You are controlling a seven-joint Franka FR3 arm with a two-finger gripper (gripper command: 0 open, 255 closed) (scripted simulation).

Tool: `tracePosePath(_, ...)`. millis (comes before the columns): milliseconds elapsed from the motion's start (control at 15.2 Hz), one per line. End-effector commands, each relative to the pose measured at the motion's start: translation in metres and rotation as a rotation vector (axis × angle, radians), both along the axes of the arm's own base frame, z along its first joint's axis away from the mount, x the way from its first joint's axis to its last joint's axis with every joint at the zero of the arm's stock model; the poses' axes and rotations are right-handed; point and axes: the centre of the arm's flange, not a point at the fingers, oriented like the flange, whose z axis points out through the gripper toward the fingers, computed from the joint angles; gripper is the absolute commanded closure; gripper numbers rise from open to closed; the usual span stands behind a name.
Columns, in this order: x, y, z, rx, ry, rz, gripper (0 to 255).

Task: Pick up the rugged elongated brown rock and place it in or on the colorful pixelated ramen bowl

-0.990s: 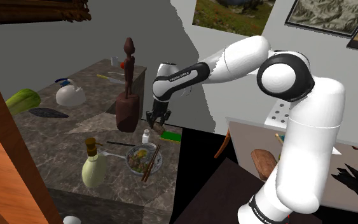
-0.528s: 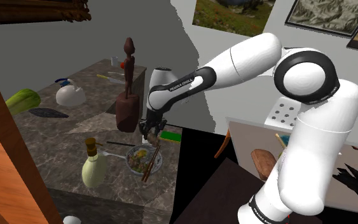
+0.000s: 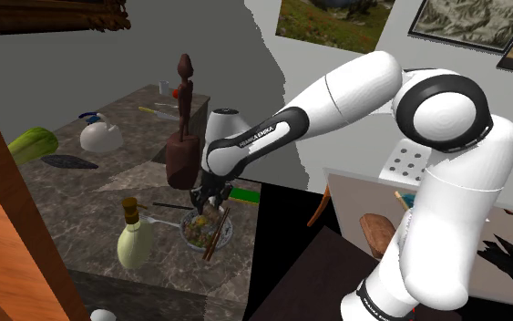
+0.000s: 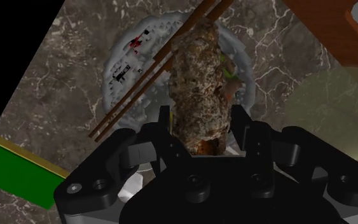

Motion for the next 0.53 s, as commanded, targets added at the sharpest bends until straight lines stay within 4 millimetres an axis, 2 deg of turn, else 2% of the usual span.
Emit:
tracePosePath(0,-0.001,0.0,-0.011,0.0,-0.001,0.0,255)
tracePosePath(462,-0.001,0.0,-0.048,0.0,-0.001,0.0,255)
